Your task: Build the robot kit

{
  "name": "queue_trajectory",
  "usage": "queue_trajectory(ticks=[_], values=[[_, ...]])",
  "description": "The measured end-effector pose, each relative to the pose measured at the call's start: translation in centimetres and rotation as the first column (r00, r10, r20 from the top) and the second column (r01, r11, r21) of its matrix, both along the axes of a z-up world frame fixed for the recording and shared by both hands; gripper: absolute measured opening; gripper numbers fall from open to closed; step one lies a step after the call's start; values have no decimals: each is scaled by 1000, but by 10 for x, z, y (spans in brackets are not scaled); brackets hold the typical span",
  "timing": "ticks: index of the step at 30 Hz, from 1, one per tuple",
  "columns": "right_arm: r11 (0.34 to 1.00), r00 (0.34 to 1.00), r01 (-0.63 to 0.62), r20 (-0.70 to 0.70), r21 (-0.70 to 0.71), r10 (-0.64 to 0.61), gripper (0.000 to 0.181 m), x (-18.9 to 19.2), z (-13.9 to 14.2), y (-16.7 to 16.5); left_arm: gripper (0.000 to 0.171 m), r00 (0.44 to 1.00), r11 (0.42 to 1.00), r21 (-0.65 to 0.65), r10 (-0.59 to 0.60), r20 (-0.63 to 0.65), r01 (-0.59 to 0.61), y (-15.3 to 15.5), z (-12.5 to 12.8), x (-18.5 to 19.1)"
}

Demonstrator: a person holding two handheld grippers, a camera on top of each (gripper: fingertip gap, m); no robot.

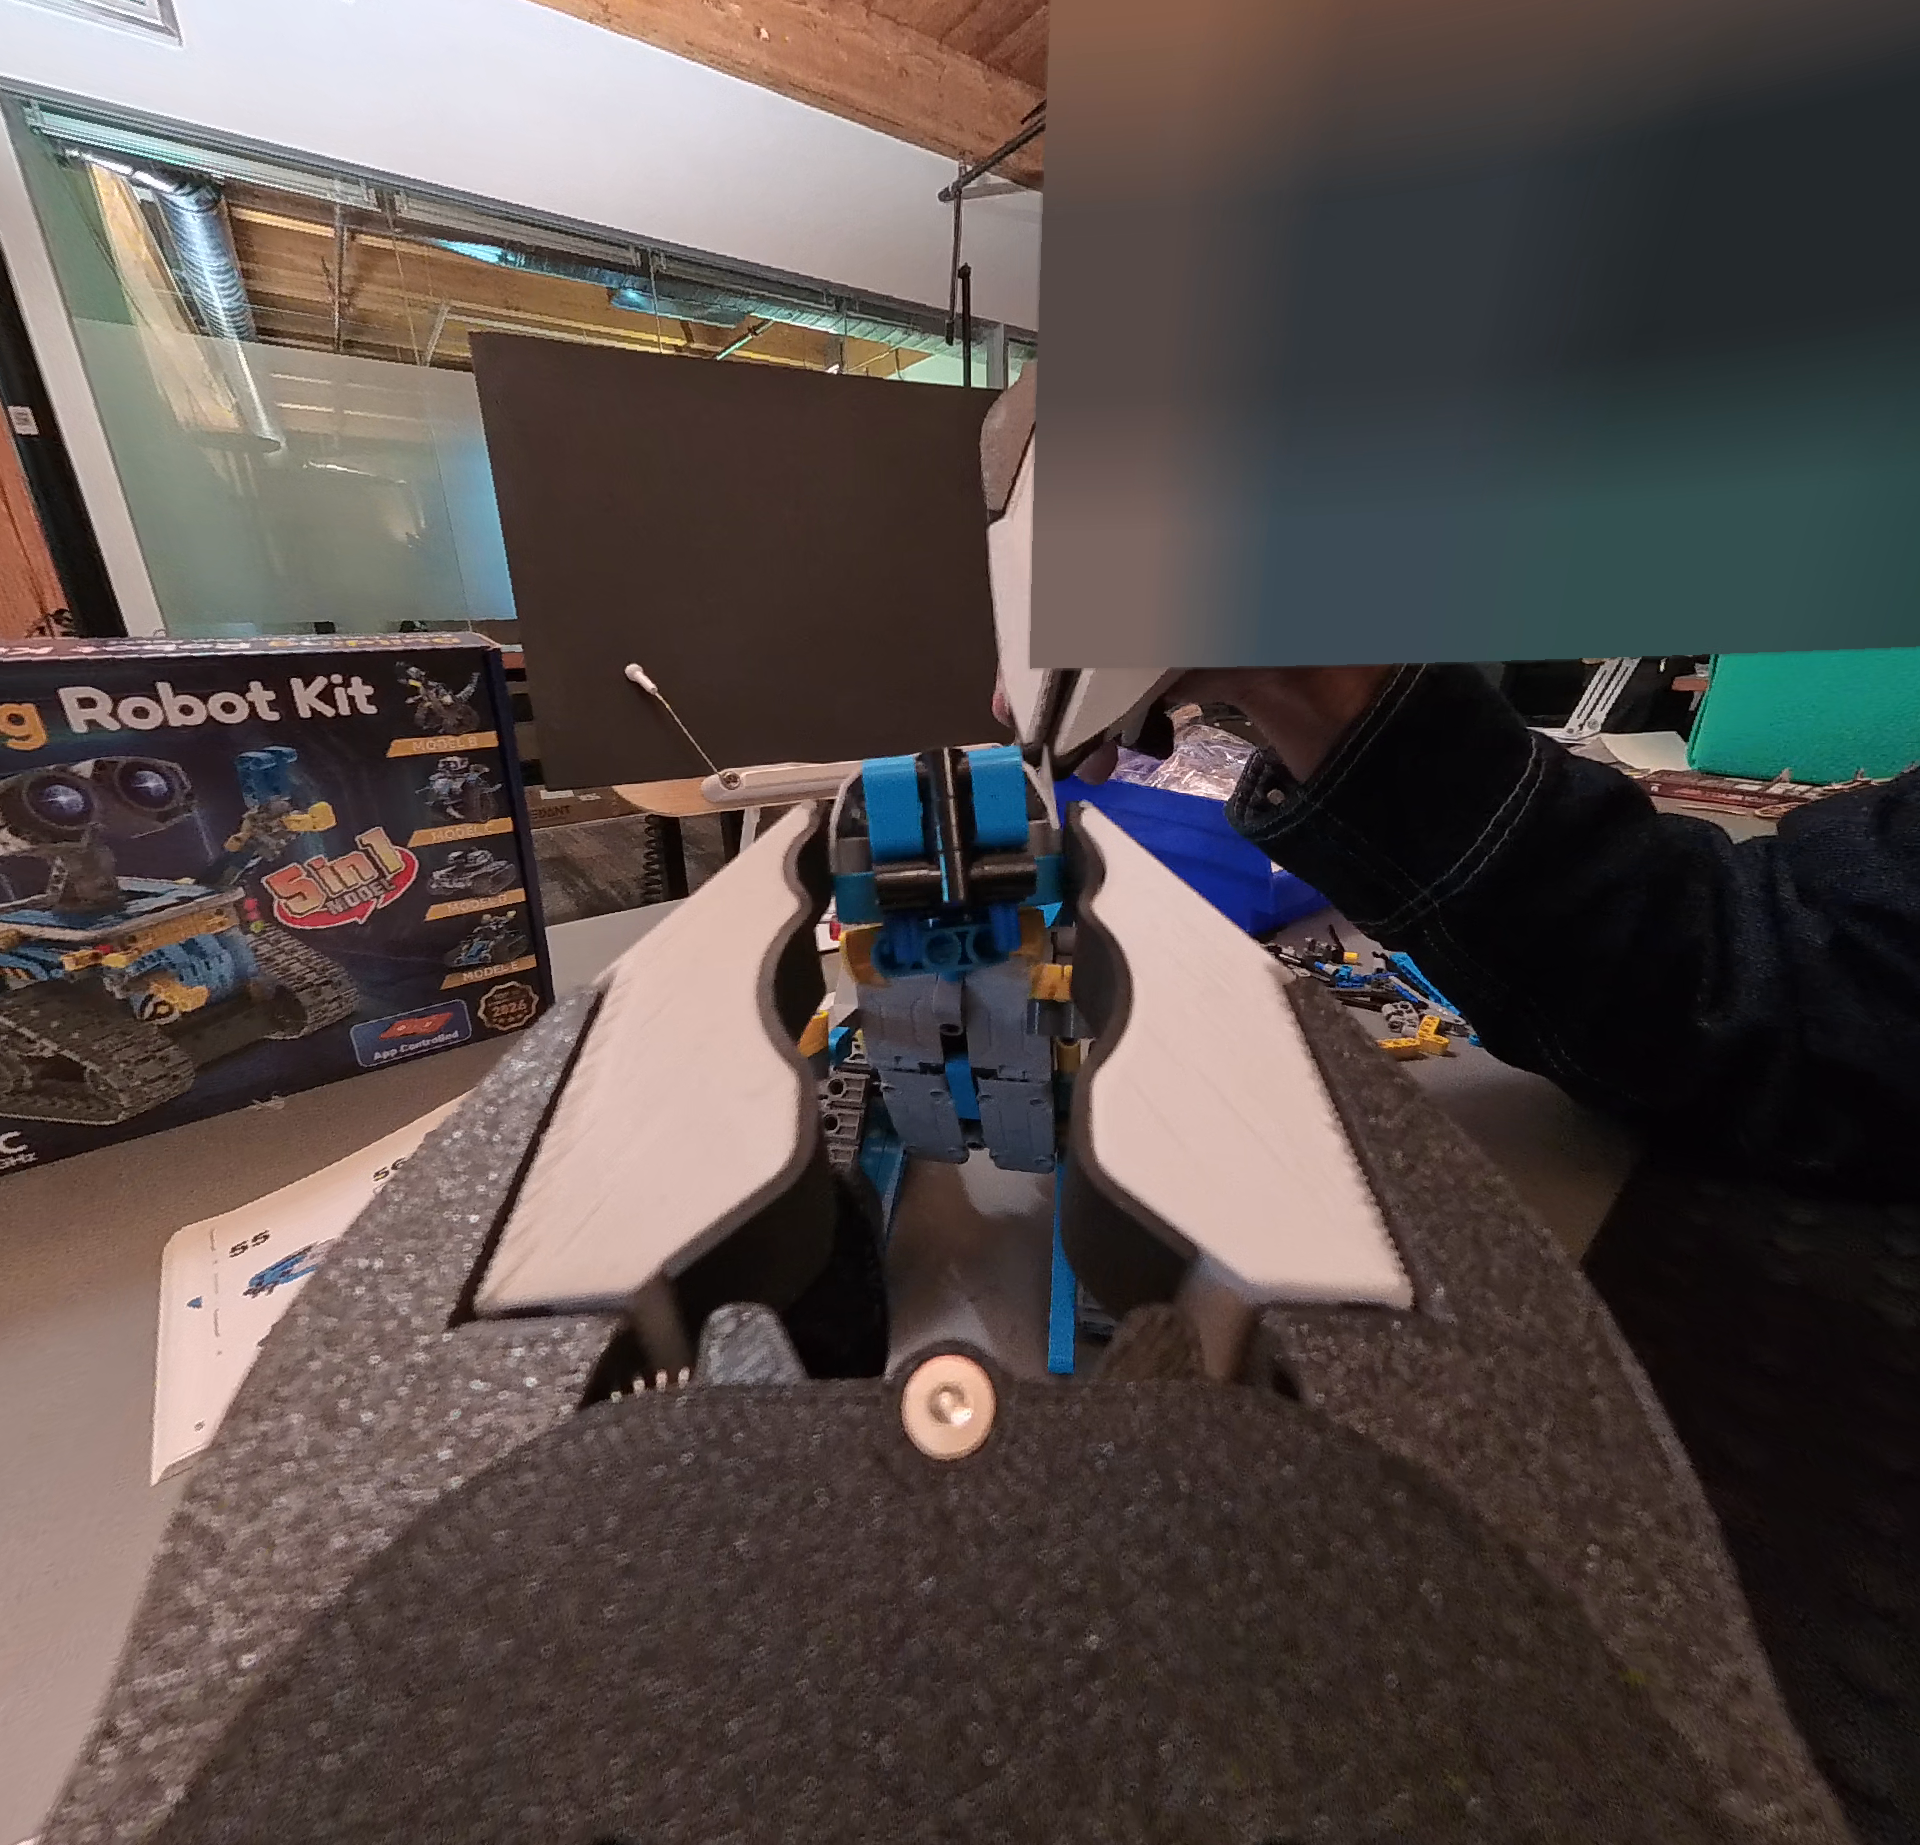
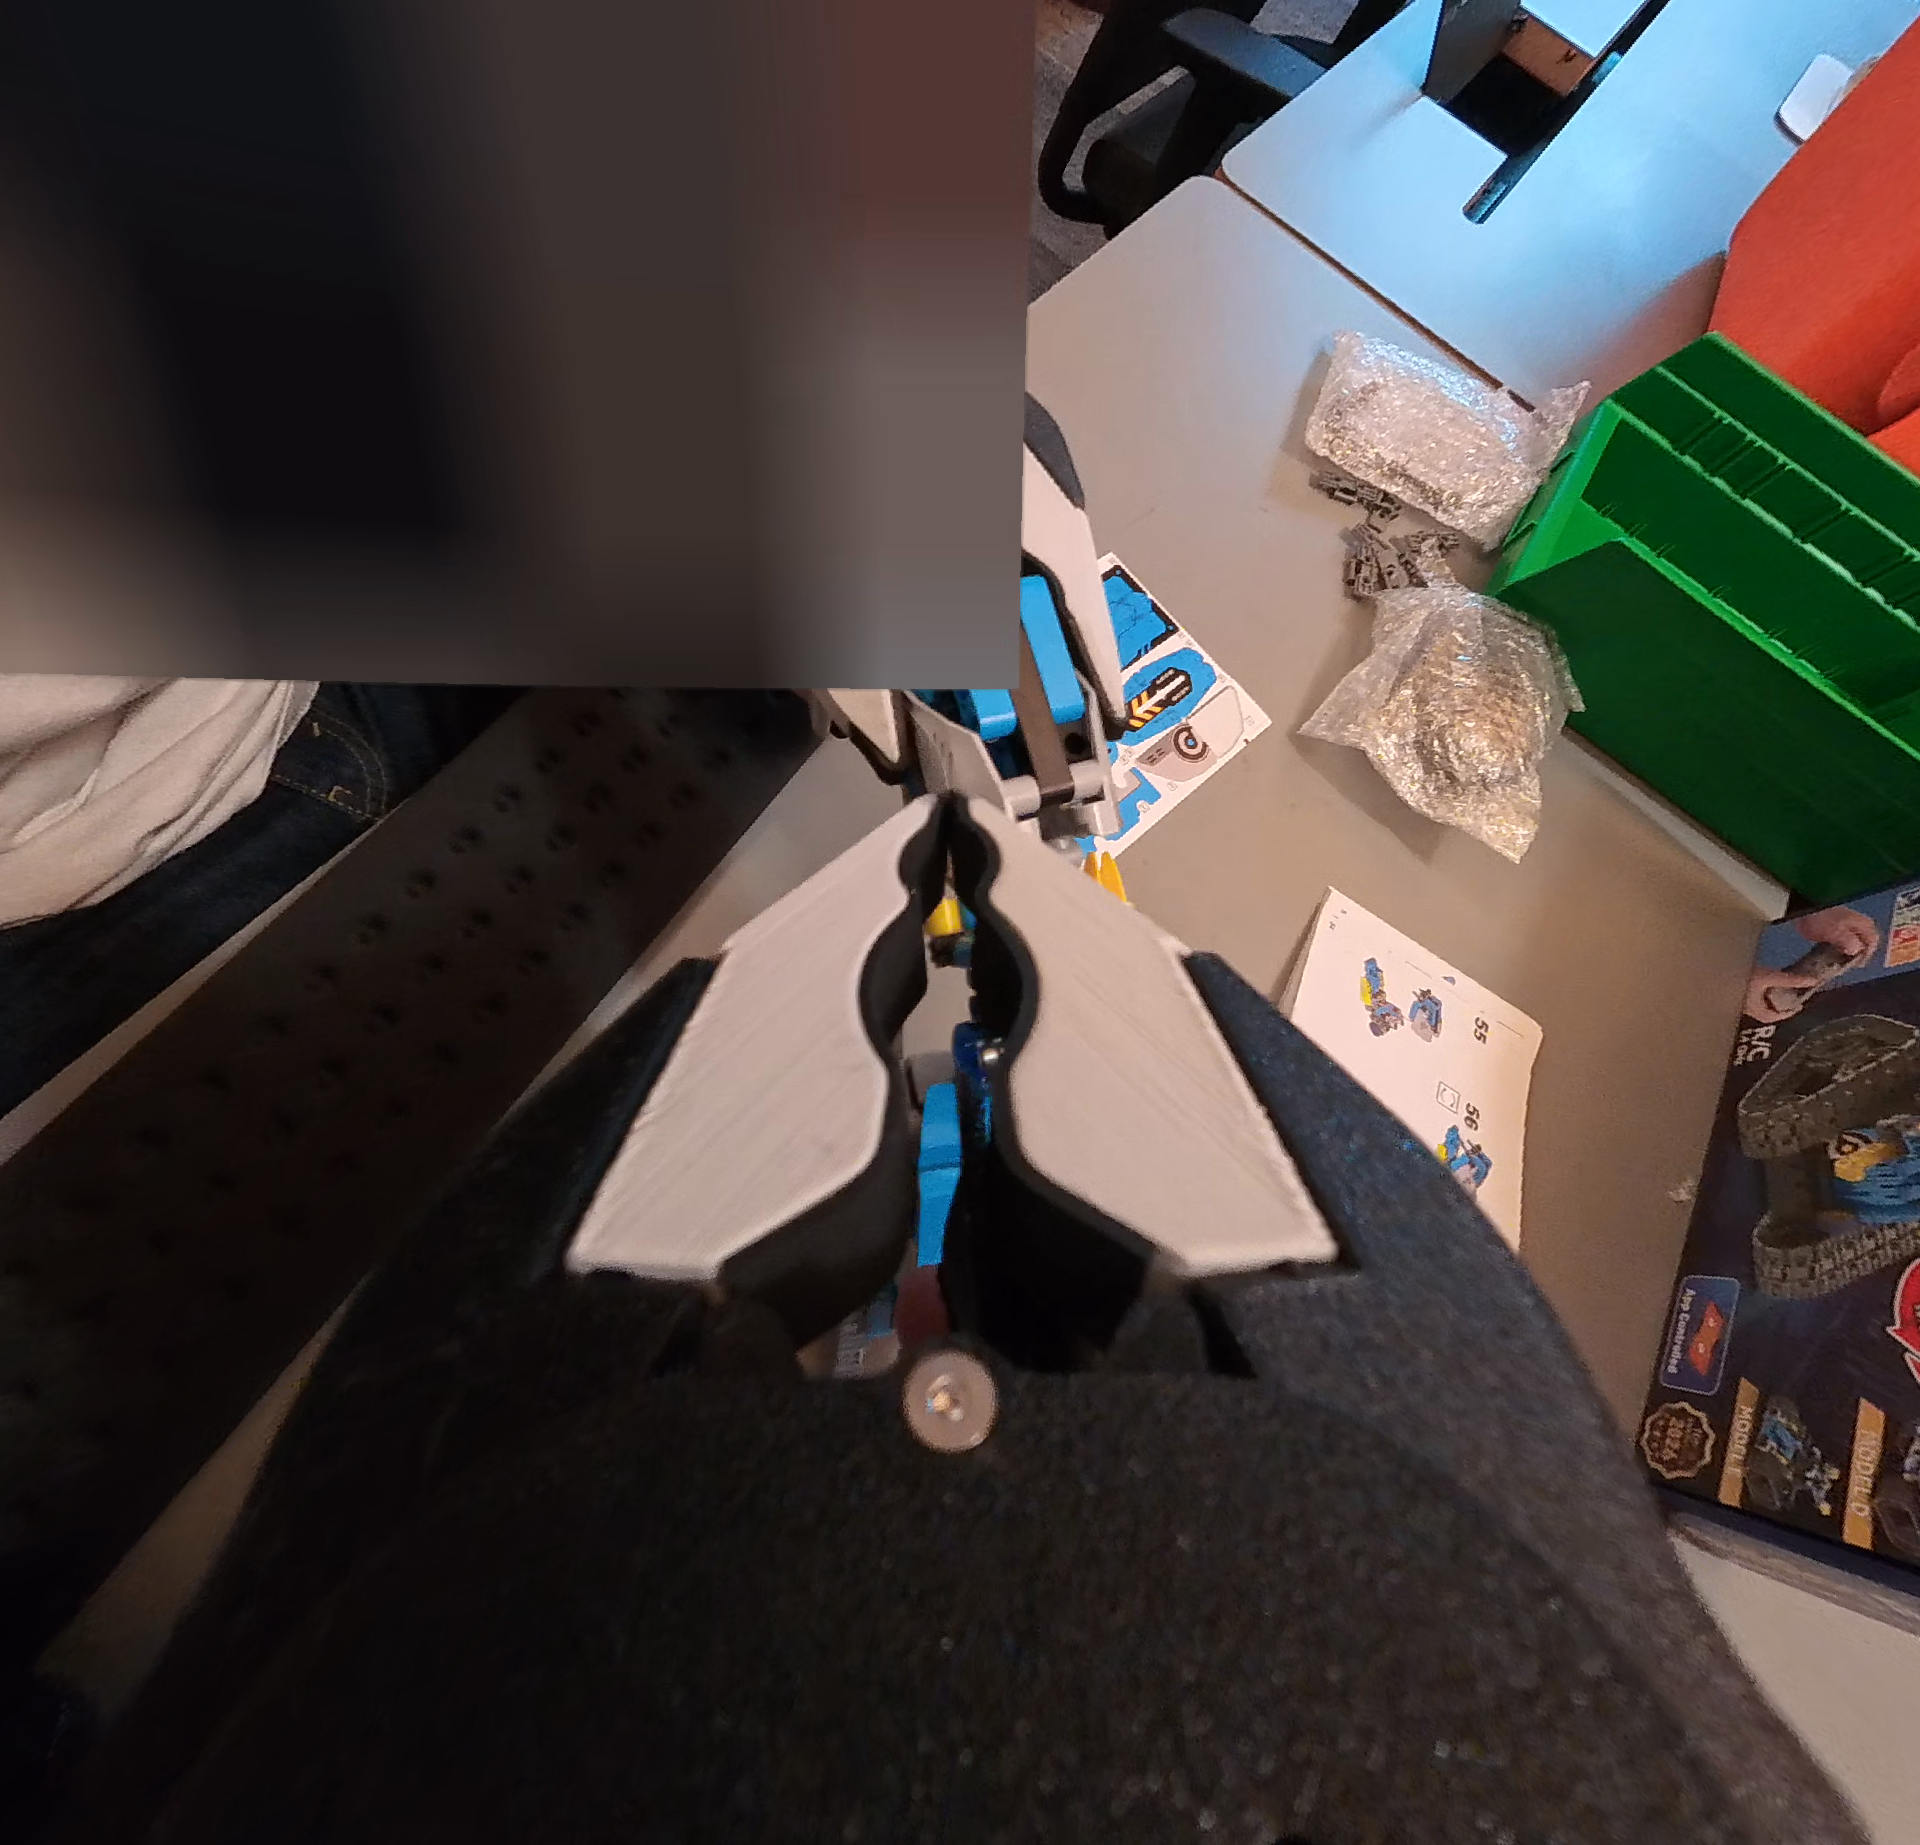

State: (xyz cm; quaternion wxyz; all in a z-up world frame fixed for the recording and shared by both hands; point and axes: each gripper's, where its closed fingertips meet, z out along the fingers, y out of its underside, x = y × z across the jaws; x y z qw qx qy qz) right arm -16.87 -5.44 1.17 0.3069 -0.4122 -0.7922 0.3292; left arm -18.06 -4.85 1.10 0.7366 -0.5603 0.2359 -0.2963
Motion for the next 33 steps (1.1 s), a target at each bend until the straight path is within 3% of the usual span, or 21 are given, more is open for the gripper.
queue_trajectory(ticks=[33], values=[[986,998,8,-62,166,3,0,-6,2,5,43,998,998,-48,-49,27,50,2,-2,-2]])
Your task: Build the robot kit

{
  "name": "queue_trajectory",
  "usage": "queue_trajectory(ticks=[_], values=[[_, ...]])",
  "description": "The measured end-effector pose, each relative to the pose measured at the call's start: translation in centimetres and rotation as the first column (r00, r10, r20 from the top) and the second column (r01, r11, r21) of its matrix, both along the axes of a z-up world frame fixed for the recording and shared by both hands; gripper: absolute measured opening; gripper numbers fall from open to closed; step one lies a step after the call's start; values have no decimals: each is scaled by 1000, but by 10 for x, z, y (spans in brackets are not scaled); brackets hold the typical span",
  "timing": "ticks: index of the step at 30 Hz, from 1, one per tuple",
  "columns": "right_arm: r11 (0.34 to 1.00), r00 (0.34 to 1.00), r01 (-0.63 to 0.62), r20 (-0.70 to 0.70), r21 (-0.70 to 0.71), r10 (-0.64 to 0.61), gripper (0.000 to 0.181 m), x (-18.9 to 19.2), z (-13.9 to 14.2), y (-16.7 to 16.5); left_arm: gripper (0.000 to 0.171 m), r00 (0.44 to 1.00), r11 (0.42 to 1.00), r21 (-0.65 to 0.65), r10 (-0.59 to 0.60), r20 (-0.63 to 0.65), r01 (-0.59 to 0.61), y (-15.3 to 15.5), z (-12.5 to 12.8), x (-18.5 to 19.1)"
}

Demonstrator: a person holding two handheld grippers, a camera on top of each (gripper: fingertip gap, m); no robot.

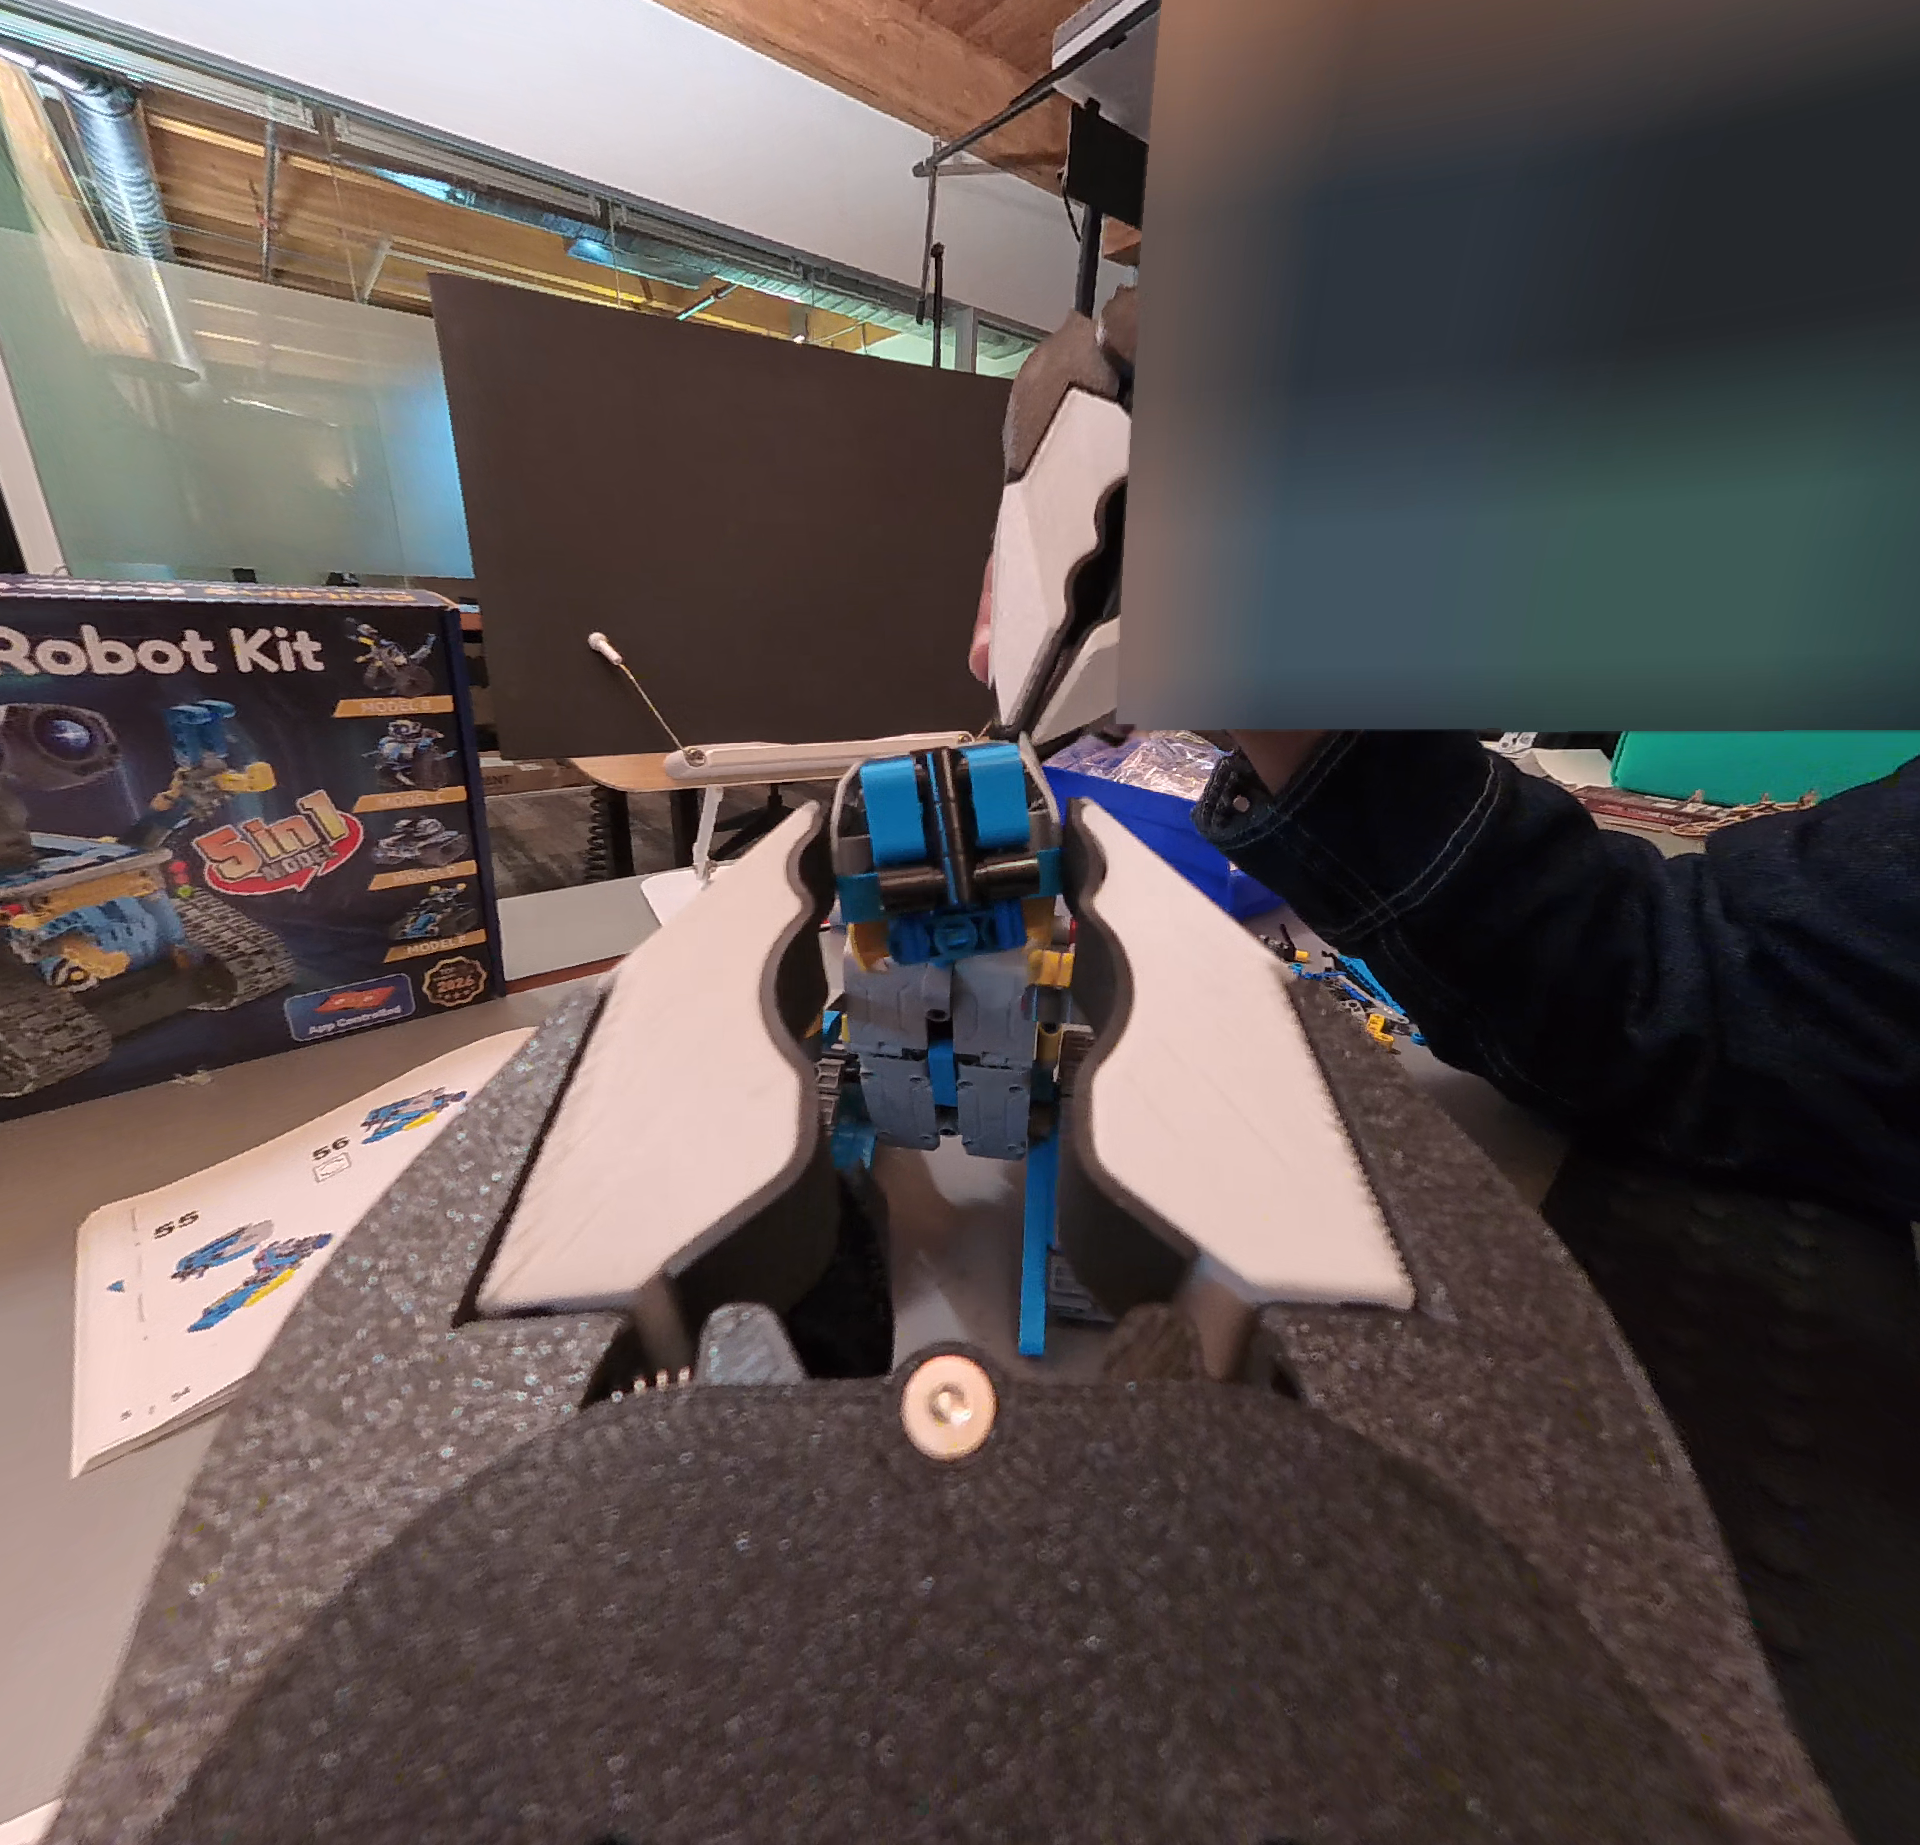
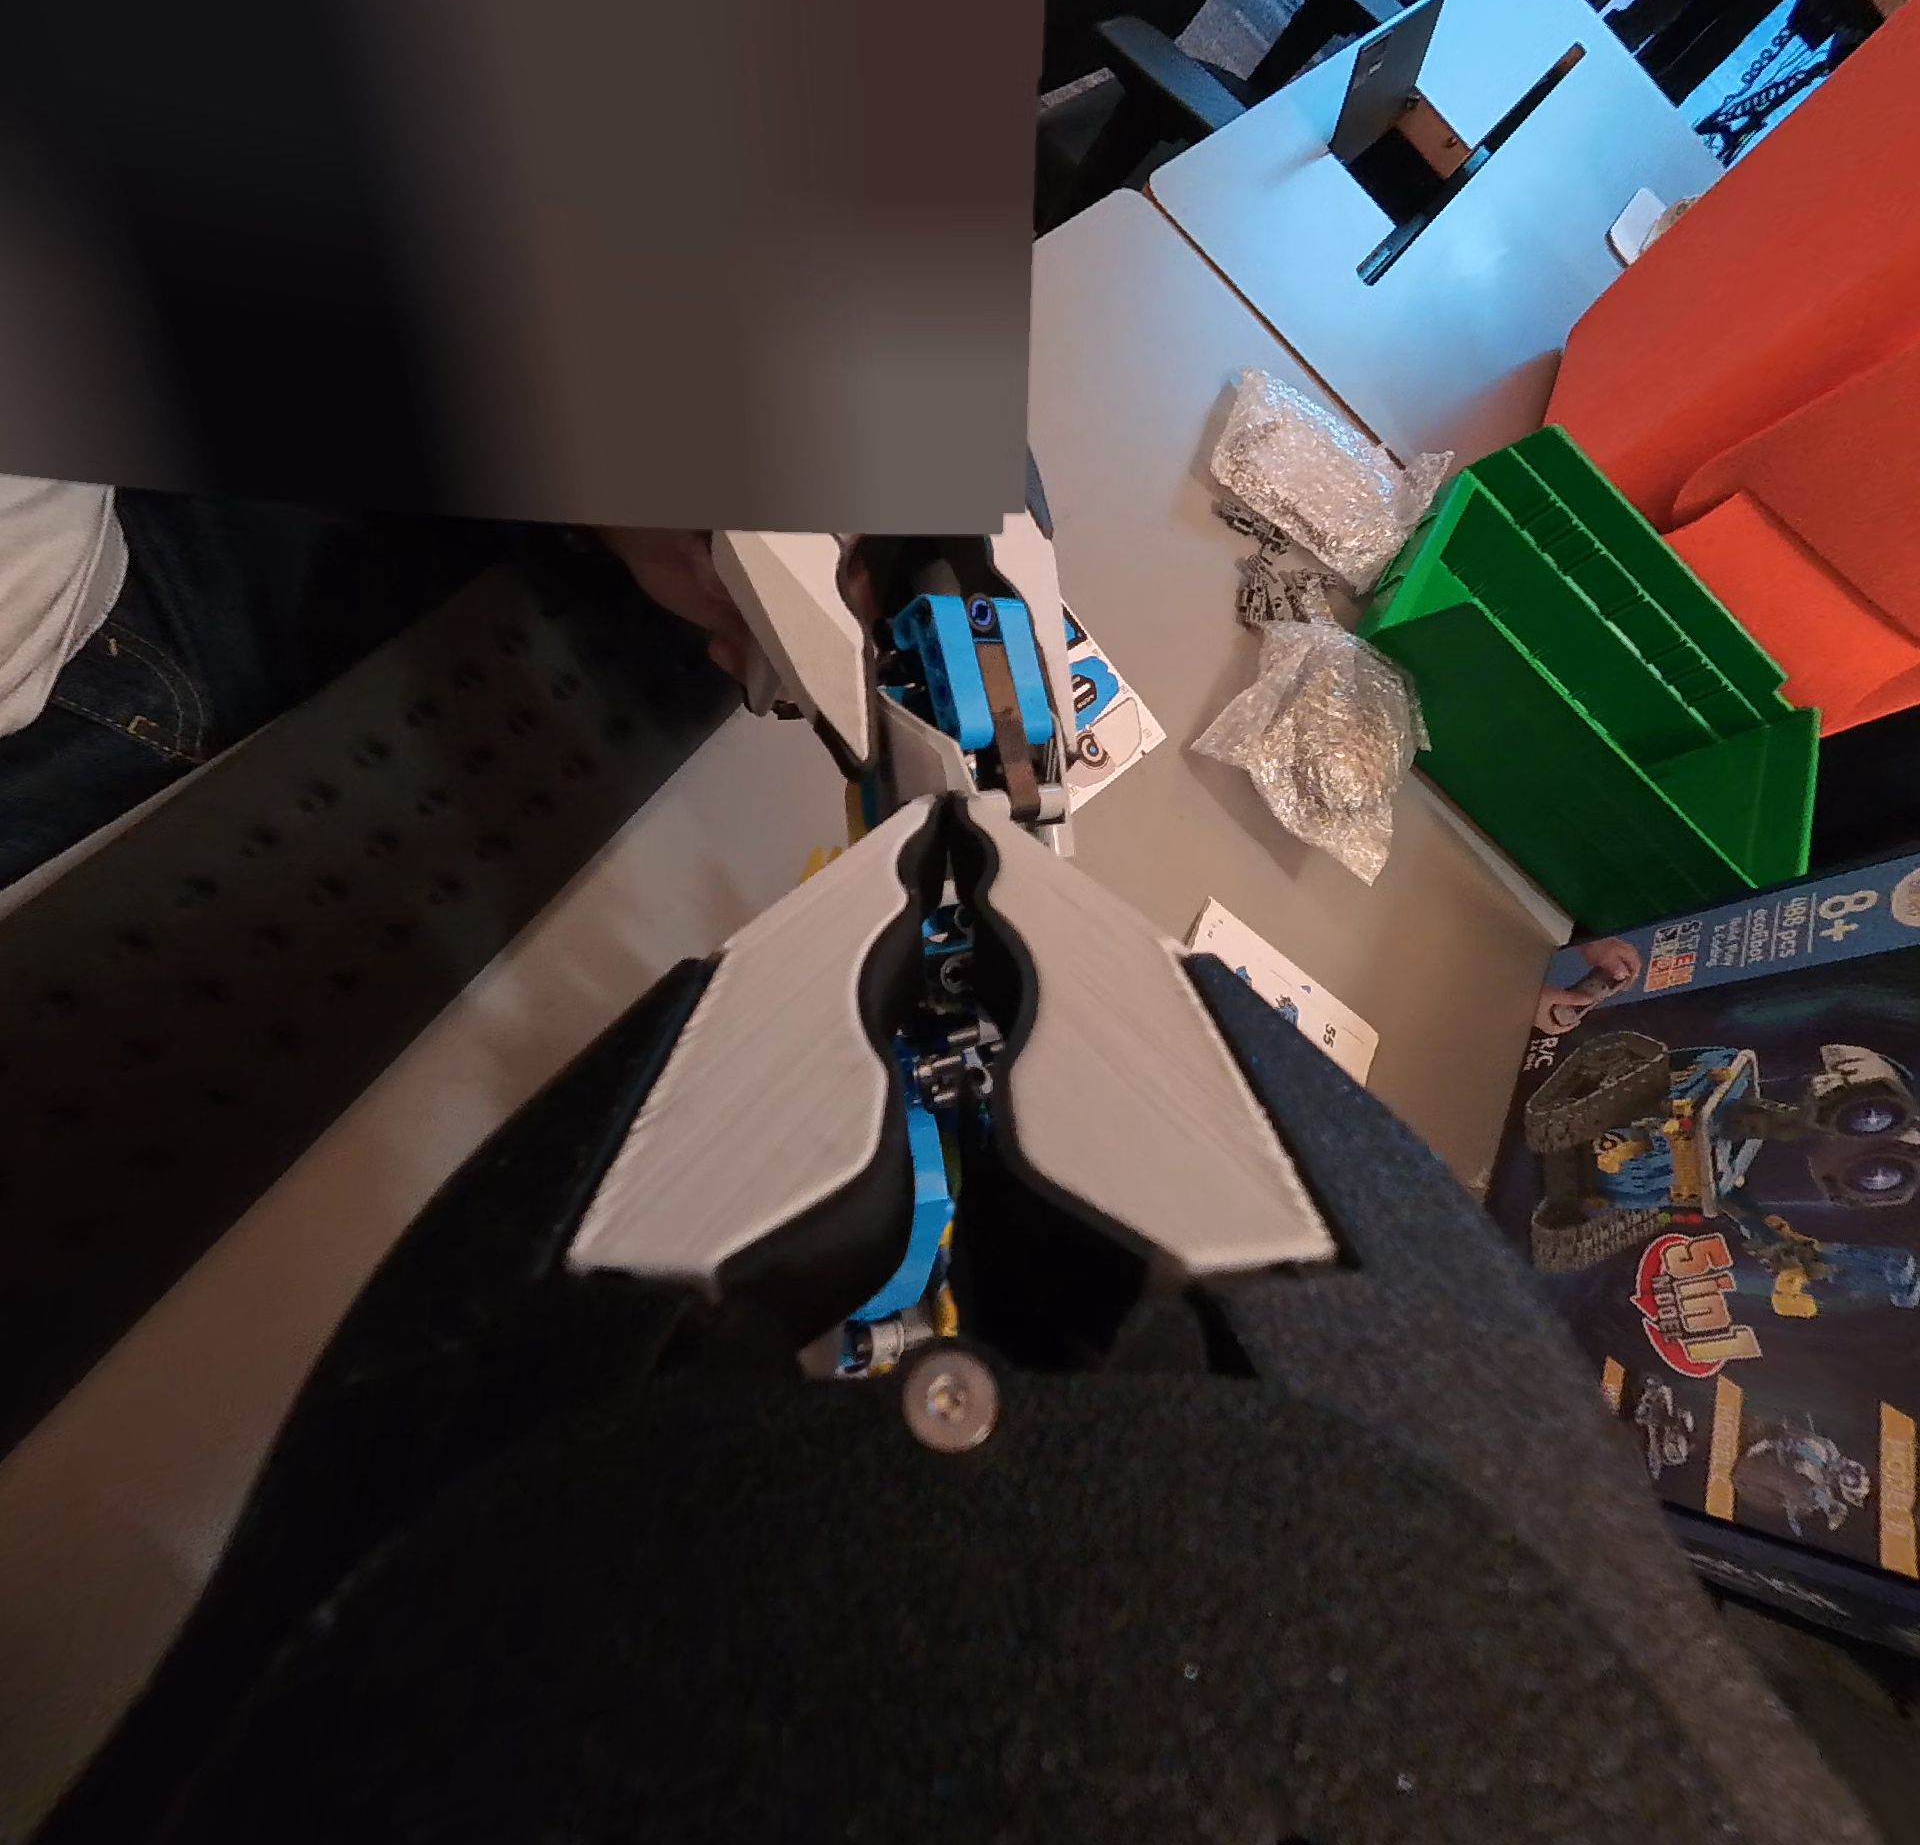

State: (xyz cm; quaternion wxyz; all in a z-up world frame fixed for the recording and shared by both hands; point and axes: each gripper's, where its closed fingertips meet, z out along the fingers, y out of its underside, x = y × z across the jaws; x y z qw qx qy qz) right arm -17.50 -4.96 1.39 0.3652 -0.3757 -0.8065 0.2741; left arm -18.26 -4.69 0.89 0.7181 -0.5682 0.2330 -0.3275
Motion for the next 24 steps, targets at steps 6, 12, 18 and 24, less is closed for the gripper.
queue_trajectory(ticks=[6,12,18,24], values=[[995,994,83,-68,-54,-87,1,-8,9,18,43,1000,1000,-20,-12,21,12,2,-1,-3],[941,977,31,-188,-336,-100,54,14,42,36,43,999,999,-40,-26,41,27,3,0,-4],[972,994,16,-99,-233,-40,73,-5,-1,23,43,970,974,-194,-69,235,116,10,0,-9],[981,992,62,-95,-181,-81,62,-11,-5,26,43,975,977,-188,-60,214,102,10,0,-9]])
